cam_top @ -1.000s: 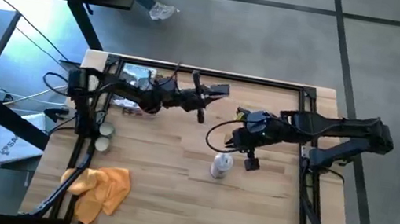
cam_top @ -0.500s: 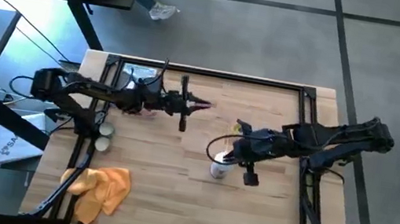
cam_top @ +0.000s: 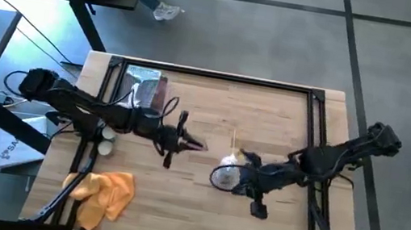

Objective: Apply microfiber cloth
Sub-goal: Spray the cellphone on the front and back using the spray bottle

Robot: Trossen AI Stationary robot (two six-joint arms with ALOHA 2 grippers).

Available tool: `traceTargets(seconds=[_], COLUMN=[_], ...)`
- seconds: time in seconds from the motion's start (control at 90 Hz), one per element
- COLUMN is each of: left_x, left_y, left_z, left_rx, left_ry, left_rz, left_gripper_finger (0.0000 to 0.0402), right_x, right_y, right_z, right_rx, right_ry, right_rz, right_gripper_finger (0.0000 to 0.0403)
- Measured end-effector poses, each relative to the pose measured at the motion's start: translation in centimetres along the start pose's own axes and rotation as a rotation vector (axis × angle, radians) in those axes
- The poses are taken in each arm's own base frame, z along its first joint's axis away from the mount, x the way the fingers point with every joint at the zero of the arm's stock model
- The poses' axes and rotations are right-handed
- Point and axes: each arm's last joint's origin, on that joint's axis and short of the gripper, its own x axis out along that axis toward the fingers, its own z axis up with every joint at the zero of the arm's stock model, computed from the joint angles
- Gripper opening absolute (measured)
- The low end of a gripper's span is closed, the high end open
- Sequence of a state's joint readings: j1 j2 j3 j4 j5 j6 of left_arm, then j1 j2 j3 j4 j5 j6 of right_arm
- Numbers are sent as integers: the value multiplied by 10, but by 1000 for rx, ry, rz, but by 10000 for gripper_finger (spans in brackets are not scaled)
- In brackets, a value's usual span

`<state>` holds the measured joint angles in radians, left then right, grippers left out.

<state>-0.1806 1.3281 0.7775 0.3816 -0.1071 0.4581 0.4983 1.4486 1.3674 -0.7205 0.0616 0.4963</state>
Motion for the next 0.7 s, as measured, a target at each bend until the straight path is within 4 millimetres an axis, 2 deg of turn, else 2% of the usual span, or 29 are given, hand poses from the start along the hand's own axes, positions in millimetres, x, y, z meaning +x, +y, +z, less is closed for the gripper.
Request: traceTargets(seconds=[0.111, 0.256, 0.489, 0.7], left_x=[-3, -12, -31, -54], left_y=[-20, -49, -93, -125], left_z=[10, 20, 38, 50], left_rx=[-85, -159, -319, -428], left_ry=[11, 36, 15, 1], left_rz=[27, 43, -22, -45], left_gripper_finger=[12, 12, 12, 12], right_x=[21, 51, 97, 147], right_y=[10, 24, 38, 38], right_z=[-9, -25, -51, -70], right_rx=[72, 132, 260, 391], right_ry=[50, 67, -30, -137], right_rz=[-32, -153, -405, -518], right_gripper_finger=[0, 0, 0, 0])
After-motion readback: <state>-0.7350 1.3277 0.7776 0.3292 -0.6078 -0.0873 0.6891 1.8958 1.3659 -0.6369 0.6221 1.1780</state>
